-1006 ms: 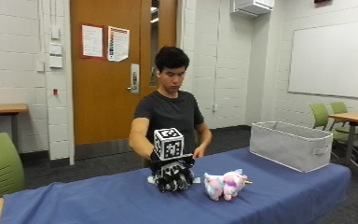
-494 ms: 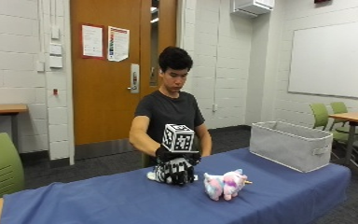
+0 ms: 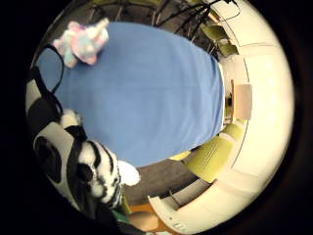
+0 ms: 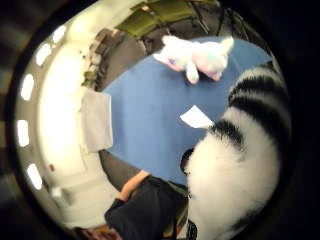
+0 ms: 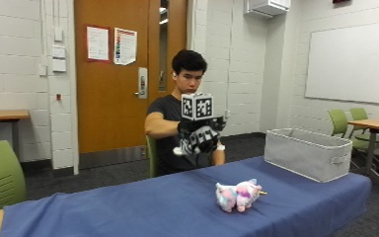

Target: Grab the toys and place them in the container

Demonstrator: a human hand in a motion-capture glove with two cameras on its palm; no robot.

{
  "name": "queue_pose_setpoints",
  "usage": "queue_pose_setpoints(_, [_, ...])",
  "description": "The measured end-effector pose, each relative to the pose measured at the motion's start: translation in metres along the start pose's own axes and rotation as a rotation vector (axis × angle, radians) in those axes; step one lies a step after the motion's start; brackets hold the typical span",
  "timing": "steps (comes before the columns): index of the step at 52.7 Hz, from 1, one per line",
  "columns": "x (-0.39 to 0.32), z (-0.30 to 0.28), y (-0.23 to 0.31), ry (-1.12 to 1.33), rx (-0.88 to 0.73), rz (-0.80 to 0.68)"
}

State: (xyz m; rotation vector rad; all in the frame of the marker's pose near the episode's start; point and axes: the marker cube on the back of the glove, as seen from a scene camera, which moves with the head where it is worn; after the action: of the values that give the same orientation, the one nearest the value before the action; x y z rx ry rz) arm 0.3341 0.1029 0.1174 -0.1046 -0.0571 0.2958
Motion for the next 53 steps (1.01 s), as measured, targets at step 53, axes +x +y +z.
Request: queue_pose_setpoints(53, [-0.515,-0.143,-0.054,-0.134,0.183,-0.707])
